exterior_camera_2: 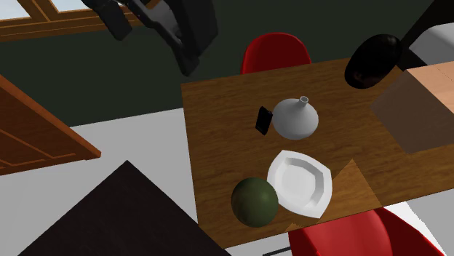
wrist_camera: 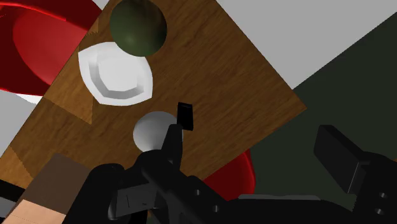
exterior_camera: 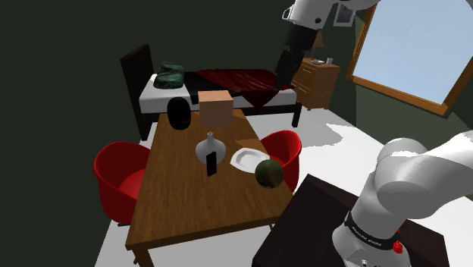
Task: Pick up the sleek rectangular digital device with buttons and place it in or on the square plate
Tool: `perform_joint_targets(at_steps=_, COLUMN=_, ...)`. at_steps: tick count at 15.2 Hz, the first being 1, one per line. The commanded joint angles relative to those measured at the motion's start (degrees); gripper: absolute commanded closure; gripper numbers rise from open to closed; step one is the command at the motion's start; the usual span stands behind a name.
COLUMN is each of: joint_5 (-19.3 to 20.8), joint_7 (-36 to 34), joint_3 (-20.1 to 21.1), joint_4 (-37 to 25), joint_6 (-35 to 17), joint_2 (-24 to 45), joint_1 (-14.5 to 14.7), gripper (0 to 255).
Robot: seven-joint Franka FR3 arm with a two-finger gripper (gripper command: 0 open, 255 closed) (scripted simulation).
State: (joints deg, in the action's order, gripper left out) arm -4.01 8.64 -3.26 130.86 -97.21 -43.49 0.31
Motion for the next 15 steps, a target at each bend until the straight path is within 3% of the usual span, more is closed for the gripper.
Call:
perform_joint_targets(at_steps=1, joint_5=0.0, joint_7=0.0, joint_3=0.0, joint_4=0.0, joint_6=0.0, joint_2=0.0, joint_1=0.0, gripper=0)
perform_joint_targets(at_steps=8, joint_5=-1.0, joint_7=2.2, joint_3=-1.5, joint_4=3.3, joint_6=-12.2, joint_2=10.0, joint_1=0.4, gripper=0)
perform_joint_targets(at_steps=15, joint_5=-3.1, joint_7=5.0, joint_3=-3.2, joint_4=2.8, joint_6=-23.2, joint_2=22.8, joint_1=1.2, gripper=0)
